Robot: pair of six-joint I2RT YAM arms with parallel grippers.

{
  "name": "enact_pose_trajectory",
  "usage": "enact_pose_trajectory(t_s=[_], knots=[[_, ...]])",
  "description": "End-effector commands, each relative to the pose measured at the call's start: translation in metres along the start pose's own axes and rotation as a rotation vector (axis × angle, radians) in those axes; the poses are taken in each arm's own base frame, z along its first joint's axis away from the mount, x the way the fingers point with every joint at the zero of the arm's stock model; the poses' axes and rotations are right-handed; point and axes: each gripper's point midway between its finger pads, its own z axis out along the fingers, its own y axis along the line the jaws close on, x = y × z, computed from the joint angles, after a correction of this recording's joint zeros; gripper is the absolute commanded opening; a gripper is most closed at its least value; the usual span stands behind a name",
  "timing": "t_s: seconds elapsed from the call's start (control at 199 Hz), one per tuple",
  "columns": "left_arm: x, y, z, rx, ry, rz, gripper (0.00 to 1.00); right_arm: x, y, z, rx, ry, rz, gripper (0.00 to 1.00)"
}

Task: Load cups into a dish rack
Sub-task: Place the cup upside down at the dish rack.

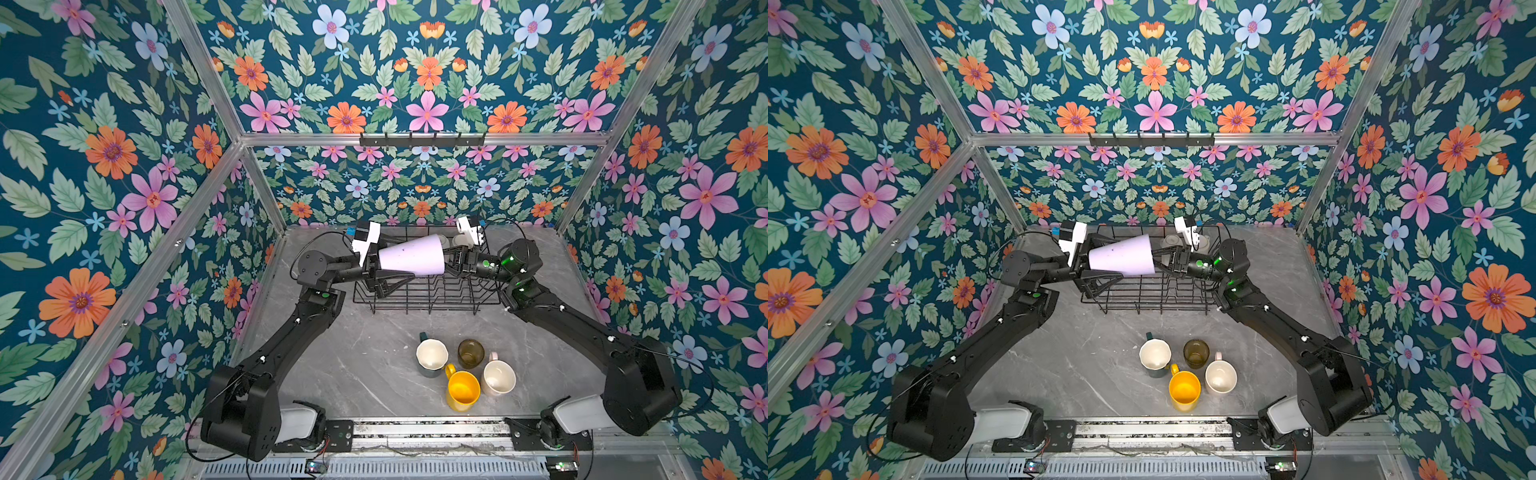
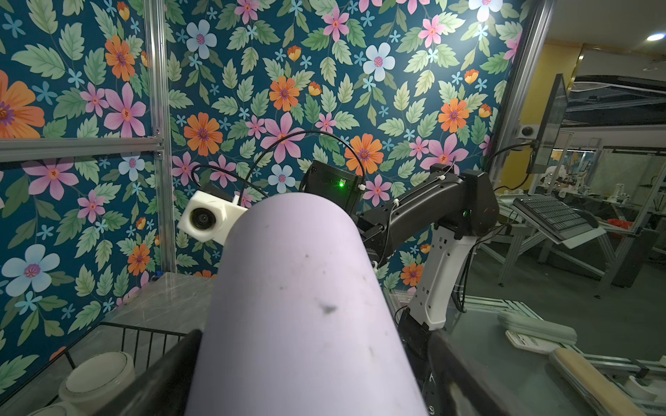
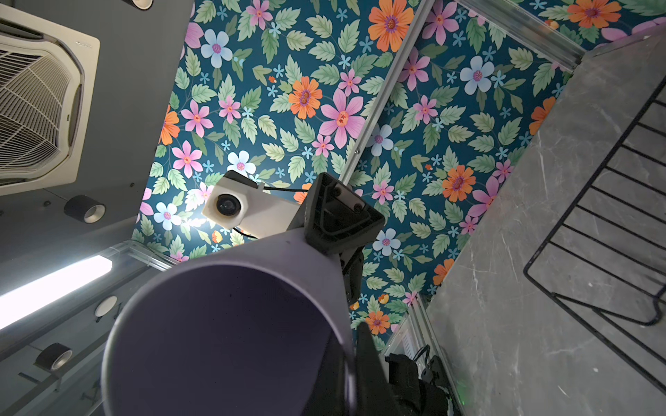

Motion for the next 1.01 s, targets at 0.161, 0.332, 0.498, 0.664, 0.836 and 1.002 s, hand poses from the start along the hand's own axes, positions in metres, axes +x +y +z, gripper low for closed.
enact_pose_trajectory(t_s=[0.161,0.332,0.498,0.664,0.836,1.002], knots=[[-0.003,-0.007,0.001,0.035,0.006,0.018,0.80,-0.002,0.013,0.005,-0.052,-0.004,-0.035,0.00],[-0.004,-0.007,0.001,0.036,0.005,0.015,0.69,-0.001,0.012,0.005,-0.055,-0.001,-0.031,0.00],[-0.006,-0.008,0.002,0.036,0.002,0.014,0.44,-0.001,0.009,0.005,-0.034,-0.005,-0.029,0.00],[-0.009,-0.009,0.001,0.033,-0.003,0.022,0.12,0.000,0.004,0.004,-0.005,-0.010,-0.034,0.14],[-0.011,-0.008,0.001,0.024,-0.009,0.033,0.00,0.001,0.004,0.001,0.026,-0.015,-0.044,0.22],[-0.014,-0.009,-0.001,0.014,-0.008,0.053,0.00,-0.002,0.000,-0.009,0.059,-0.042,-0.042,0.41]])
